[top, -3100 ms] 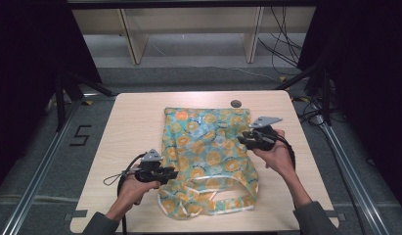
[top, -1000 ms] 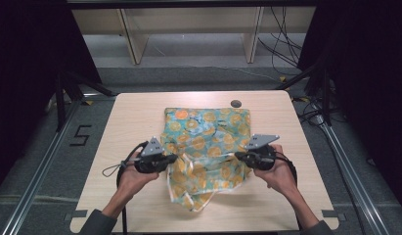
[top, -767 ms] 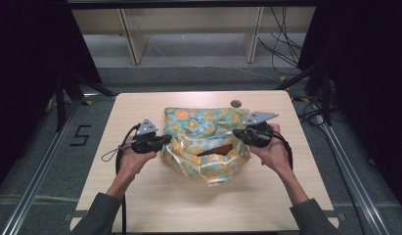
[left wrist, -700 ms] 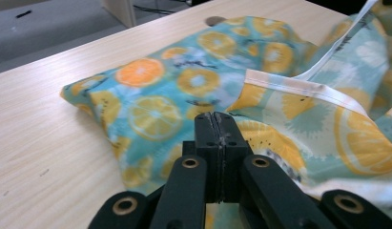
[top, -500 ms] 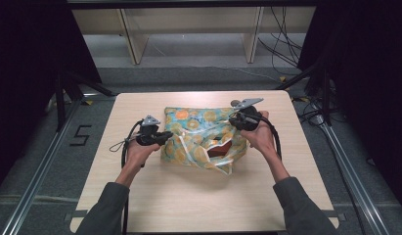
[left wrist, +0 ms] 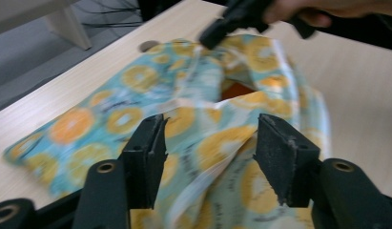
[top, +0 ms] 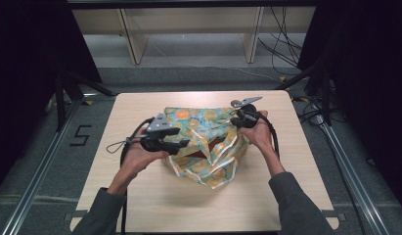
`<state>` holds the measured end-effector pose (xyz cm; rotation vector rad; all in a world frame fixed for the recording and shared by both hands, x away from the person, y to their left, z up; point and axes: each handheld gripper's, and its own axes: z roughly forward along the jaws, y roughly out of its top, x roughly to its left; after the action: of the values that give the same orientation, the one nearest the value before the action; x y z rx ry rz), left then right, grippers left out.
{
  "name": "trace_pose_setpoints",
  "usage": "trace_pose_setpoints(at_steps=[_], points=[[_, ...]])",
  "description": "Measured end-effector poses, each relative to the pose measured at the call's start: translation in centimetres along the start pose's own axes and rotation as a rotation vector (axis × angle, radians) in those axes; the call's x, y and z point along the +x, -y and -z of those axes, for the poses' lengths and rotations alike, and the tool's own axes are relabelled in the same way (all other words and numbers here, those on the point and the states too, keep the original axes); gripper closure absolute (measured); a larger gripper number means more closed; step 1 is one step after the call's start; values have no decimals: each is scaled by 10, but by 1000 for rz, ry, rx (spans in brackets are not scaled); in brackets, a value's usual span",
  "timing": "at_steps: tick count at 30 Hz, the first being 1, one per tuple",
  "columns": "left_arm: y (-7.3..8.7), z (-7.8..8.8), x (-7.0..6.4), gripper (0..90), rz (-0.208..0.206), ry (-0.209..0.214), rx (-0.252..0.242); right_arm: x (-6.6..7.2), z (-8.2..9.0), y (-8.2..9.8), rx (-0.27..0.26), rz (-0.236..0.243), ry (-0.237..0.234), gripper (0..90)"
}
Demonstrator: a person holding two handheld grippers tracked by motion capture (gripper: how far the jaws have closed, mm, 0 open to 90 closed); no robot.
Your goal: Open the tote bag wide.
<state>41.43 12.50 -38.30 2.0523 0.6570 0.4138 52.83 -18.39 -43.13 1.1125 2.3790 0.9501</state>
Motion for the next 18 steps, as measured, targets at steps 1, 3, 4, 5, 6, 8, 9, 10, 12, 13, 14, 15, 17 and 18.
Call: trace_pose_setpoints(at_steps=[1,3,4,5,6,8,9,10,12,13,14,15,17,18], points=[[-6,-7,-12,412,-48,28,21,-2,-2,0,-21,6,1,900],[-9,-12,-15,361,-64,24,32,-2,-1,0,-5,24,-2,900],[-11,-19,-14,331,-74,12,51,-1,-1,0,4,9,-7,900],[-12,-28,-12,291,-95,7,88,-1,-2,0,-26,5,-6,900],[-9,-48,-4,249,-75,36,186,-2,0,-1,-16,19,-3,900],[-4,-66,4,225,-83,2,268,-2,2,-2,-8,14,-13,900],[-1,-74,6,222,-73,-38,292,-3,2,-3,-19,29,-12,900],[1,-80,10,277,-102,-47,312,-2,1,-2,-32,18,-13,900],[4,-89,20,487,-69,-40,341,-2,0,-2,-27,12,-16,900],[4,-92,25,627,-55,-33,321,-2,1,-1,-11,18,-22,900],[4,-92,25,745,-55,-33,321,-2,1,-1,-11,18,-22,900],[2,-95,36,807,-5,-48,293,-2,3,-1,-6,7,-28,866],[-2,-96,49,857,21,-93,281,-2,7,-2,-17,-13,-43,806],[-3,-97,58,861,76,-111,258,-2,10,-2,-45,-17,-37,762]])
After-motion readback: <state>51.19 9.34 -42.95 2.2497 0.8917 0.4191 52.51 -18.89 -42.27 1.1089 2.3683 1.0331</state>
